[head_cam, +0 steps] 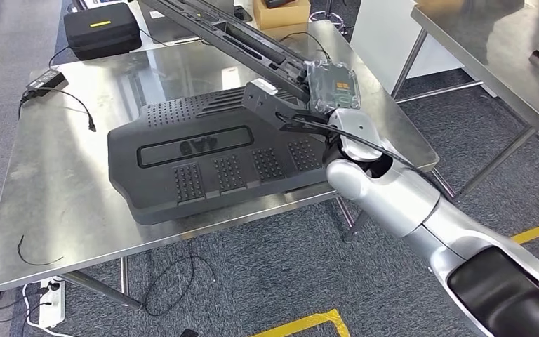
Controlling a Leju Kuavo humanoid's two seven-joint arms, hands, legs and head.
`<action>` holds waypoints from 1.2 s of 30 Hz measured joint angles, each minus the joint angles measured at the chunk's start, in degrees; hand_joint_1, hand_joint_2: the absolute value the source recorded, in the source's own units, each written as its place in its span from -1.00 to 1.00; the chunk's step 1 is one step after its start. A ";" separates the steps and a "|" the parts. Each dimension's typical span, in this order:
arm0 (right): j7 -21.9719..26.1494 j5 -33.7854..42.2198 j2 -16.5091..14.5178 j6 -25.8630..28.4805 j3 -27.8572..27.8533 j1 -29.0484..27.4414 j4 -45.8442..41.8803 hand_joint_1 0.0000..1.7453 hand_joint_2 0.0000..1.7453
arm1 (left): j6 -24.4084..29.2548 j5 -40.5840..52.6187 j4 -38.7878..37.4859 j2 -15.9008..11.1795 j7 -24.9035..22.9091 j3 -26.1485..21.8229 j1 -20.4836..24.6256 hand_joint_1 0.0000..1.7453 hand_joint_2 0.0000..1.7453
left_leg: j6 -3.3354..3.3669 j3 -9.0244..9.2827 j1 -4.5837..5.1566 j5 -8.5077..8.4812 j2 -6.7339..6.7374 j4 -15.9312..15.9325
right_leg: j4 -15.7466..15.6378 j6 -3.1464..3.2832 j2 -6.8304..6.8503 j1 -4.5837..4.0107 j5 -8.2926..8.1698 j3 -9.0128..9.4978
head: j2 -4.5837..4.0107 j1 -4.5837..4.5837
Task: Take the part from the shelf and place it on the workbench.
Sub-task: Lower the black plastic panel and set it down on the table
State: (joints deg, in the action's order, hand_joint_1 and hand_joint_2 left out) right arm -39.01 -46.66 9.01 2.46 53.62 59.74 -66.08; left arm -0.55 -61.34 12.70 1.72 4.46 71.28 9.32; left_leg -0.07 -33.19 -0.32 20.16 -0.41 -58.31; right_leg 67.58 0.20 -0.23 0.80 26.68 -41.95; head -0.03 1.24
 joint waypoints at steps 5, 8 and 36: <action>0.11 0.03 -0.10 0.16 0.42 0.30 0.13 1.00 1.00 | -0.02 0.11 -0.02 -0.05 -0.17 0.00 0.11 -1.00 1.00 | -1.48 0.41 0.25 1.20 0.07 -0.39 | -7.95 1.08 0.20 -0.36 -1.92 3.44 | 0.00 0.15; 0.24 0.01 -0.21 0.18 0.55 0.43 0.18 1.00 1.00 | -0.03 0.14 -0.02 -0.10 -0.17 0.00 0.19 -1.00 1.00 | -2.34 -0.52 0.27 3.22 0.06 -3.74 | -8.42 2.16 0.10 -0.14 -1.54 4.24 | 0.01 -0.56; 0.27 0.20 -0.58 0.34 1.61 0.49 0.60 1.00 1.00 | -0.07 0.14 0.00 -0.08 -0.15 0.00 0.15 -1.00 1.00 | -1.30 0.28 0.39 0.89 -0.10 -0.14 | -8.66 1.57 -0.06 -0.71 -1.76 4.34 | 0.01 -0.05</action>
State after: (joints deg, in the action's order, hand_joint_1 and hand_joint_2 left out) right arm -38.74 -46.47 8.42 2.81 55.22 60.22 -65.48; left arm -0.61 -61.20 12.70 1.64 4.31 71.28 9.48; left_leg -1.37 -32.90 0.07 21.05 -0.51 -58.45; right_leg 58.92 1.77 -0.29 0.09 24.92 -37.61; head -0.02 1.19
